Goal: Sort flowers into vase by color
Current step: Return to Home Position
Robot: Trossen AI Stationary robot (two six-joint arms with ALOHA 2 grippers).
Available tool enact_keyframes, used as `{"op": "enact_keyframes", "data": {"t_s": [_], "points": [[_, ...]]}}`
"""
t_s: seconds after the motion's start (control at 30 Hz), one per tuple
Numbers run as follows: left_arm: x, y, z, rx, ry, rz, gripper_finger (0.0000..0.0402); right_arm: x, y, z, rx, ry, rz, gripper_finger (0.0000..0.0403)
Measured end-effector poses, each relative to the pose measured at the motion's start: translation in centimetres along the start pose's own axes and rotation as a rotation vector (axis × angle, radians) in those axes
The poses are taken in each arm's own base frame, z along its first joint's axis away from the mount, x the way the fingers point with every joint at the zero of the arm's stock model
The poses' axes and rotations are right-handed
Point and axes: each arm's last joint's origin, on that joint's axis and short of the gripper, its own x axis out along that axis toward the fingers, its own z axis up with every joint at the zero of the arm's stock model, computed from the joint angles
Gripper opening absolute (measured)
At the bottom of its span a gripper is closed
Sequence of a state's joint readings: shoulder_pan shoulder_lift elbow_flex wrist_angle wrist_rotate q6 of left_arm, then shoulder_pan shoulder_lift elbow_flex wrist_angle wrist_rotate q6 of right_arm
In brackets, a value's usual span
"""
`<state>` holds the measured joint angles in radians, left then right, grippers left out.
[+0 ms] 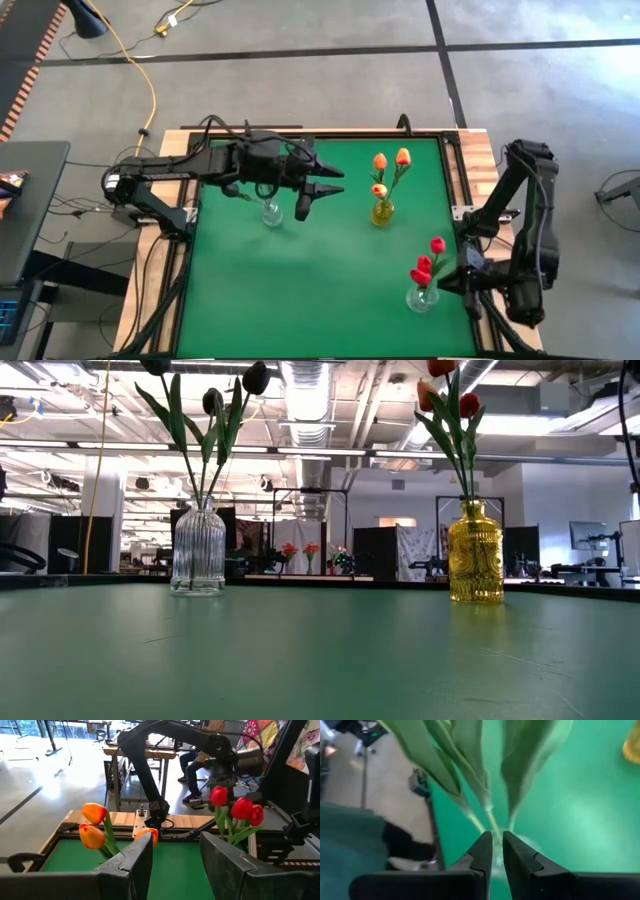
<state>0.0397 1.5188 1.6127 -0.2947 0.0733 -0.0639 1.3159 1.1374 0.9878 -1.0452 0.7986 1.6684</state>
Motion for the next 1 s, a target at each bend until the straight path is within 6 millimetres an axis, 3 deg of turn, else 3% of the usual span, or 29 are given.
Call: {"op": "enact_keyframes", "data": {"t_s": [0.3, 0.6, 1.0], "points": [[0.0, 0.5, -0.1, 0.014, 0.009, 0.017, 0.0151, -2.7, -1.3, 2.5, 0.150, 0.151, 0.157, 0.0072], [0.0, 0.6, -0.1, 0.050, 0.010, 0.018, 0.0151, -4.5, -4.6, 5.9, 0.297, 0.119, 0.207, 0.0071], [-1.0, 0.6, 0.4, 0.056, -0.006, 0.044, 0.0151, -5.3, -10.4, 8.5, 0.283, -0.013, 0.012, 0.0071]]}}
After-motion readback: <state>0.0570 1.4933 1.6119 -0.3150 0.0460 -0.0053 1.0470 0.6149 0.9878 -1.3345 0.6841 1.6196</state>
